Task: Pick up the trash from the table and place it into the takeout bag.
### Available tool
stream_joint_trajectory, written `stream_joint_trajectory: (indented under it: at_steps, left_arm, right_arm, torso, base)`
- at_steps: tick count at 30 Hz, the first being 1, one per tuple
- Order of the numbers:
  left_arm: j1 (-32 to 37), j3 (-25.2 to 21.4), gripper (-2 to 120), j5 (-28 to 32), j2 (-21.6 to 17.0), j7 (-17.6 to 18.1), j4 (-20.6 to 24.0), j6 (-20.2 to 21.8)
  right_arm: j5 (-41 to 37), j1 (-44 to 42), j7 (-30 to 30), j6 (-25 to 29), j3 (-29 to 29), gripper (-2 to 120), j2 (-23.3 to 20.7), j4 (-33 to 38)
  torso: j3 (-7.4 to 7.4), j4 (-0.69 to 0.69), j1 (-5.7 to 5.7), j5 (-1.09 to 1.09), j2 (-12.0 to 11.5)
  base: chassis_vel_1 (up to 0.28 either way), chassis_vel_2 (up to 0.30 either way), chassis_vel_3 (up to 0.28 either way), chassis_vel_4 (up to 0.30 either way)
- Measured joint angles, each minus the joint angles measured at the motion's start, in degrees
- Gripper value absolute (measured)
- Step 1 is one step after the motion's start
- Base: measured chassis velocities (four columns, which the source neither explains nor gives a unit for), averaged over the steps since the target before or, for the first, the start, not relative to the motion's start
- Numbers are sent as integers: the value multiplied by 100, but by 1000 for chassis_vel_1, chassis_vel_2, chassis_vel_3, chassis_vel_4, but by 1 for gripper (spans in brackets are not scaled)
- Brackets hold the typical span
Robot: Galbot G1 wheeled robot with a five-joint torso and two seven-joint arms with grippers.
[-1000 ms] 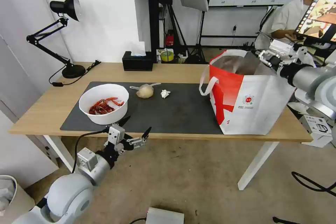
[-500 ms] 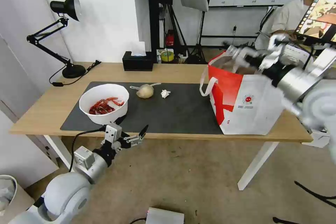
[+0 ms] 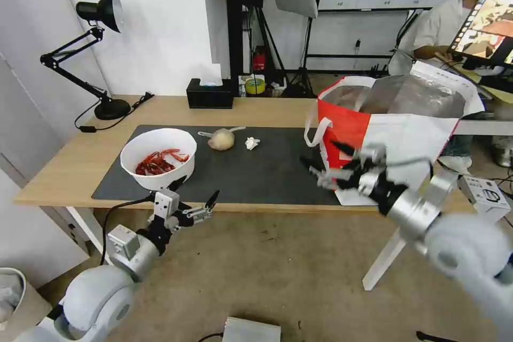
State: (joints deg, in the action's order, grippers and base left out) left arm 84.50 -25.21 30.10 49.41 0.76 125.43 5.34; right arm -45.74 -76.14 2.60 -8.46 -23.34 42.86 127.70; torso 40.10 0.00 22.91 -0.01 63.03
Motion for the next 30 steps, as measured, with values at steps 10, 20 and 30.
stream_joint_trajectory:
  at_steps: [10, 20, 30]
  left_arm:
    - [323, -212, 100, -109, 197, -110, -168, -155]
    - [508, -237, 100, -463, 420, -138, -590, -352]
    - [476, -216, 100, -492, 500, -140, -793, -467]
  right_arm:
    - [890, -848, -650, 1275, 336, 100, 371, -562]
    - [1017, -1306, -798, 1634, 362, 100, 506, -694]
    - [1017, -1281, -833, 1672, 420, 100, 516, -760]
  torso:
    - [0, 0, 0, 1, 0]
    - [0, 0, 0, 1, 0]
    - [0, 0, 0, 1, 0]
  base:
    - [0, 0, 0, 0]
    - [0, 0, 0, 0]
    - [0, 0, 0, 0]
